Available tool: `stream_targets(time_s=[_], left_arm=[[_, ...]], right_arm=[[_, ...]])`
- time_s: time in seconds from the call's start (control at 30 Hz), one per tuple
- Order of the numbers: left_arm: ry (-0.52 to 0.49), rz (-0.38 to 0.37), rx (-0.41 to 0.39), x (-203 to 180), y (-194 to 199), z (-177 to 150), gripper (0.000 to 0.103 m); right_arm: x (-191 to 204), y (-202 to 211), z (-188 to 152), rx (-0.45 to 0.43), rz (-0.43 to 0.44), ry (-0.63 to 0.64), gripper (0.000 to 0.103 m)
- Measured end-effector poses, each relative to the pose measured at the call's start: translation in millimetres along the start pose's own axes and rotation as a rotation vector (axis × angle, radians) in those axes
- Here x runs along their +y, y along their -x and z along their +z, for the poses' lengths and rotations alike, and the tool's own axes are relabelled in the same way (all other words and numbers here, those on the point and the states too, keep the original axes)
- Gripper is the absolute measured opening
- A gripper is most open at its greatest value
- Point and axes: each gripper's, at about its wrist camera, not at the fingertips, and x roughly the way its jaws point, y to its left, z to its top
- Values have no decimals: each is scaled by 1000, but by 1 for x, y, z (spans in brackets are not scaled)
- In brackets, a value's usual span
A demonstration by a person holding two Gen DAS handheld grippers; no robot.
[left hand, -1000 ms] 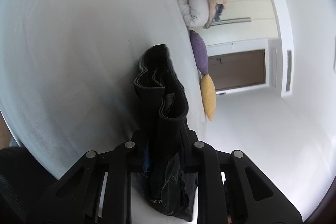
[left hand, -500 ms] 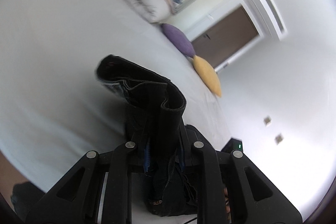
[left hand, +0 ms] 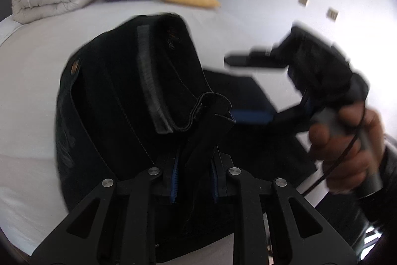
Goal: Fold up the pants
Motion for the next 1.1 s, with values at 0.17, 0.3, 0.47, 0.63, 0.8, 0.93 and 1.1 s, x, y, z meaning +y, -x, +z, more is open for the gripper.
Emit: stream_targets(time_s=[0.17,0.3,0.47,0.63,0.8,0.93,1.1], left_arm=[[-141,103,30,-35,-15,-14,18],[-268,161,7,-63,-11,-22,18],[-392,200,7,-86,-14,-42,18],[-489,243,-6,-102,-17,-53,18],[-524,249,-8,-114,-18,-73,18],[-465,212,0,-111,-22,-75,18],[-456,197,-5,-115,-19,-75,18]], right_arm=[[2,-8,-2,31,-34,32,84],[14,-19,3,89,-83,82,84],[17,-25,2,123,-95,115,86],[30,-29,2,139,-140,160,85],[30,-46,7,161,-253,184,47],[29,-44,7,146,-262,216,22],[29,-41,7,122,-265,240,14]])
